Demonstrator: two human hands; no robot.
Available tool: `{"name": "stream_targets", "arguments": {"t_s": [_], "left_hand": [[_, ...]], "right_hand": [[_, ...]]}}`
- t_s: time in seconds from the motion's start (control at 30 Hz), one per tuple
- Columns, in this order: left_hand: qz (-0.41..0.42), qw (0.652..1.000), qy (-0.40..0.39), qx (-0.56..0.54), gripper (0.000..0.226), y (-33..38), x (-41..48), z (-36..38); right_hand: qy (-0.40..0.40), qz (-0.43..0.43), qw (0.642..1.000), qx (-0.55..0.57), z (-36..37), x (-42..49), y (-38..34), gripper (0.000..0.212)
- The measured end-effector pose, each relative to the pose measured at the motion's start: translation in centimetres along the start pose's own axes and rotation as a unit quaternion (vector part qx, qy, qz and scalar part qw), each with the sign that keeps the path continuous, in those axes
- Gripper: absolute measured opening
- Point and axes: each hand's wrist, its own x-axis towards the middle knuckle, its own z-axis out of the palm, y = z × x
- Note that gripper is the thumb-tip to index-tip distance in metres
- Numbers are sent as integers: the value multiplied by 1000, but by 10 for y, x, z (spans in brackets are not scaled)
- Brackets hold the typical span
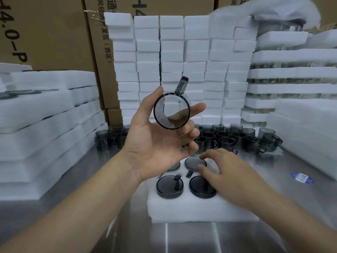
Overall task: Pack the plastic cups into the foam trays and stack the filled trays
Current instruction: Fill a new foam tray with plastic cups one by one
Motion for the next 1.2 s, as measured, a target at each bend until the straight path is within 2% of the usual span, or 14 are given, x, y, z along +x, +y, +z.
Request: {"name": "stream_targets", "arguments": {"t_s": [0.07, 0.13, 0.23, 0.37, 0.47, 0.63, 0.73, 0.83, 0.97, 1.07, 1.2], "left_hand": [[-2, 1000, -3, 27, 84, -1, 1, -3], [5, 991, 59, 120, 83, -5, 4, -8], [13, 939, 215, 270, 58, -20, 7, -16], [26, 884, 303, 354, 48, -36, 4, -32], [37, 854, 303, 422, 43, -42, 1, -34], [69, 804, 266, 528, 50, -51, 5, -34], [94, 813, 238, 523, 48, -50, 2, -37], [95, 813, 211, 535, 57, -49, 0, -40], [96, 815, 199, 536, 70, -53, 1, -39], [111, 821, 199, 524, 67, -51, 0, -41], [119, 812, 190, 539, 66, -54, 0, -40]], "right_hand": [[4, -2, 1000, 4, 0, 0, 1, 40], [16, -6, 1000, 17, 0, -1, 1, 43], [48, -19, 997, 58, 1, -3, 1, 58], [89, -42, 989, 108, 2, -6, -2, 78], [108, -72, 984, 122, 0, -8, -5, 79], [119, -105, 986, 60, 0, -9, -9, 63], [140, -93, 985, 29, 0, -7, -7, 63], [142, -75, 987, 30, 3, -4, -3, 67], [132, -58, 986, 80, 6, 1, 3, 64], [128, -52, 984, 112, 7, 2, 5, 62], [118, -48, 982, 143, 6, 3, 6, 61]]}}
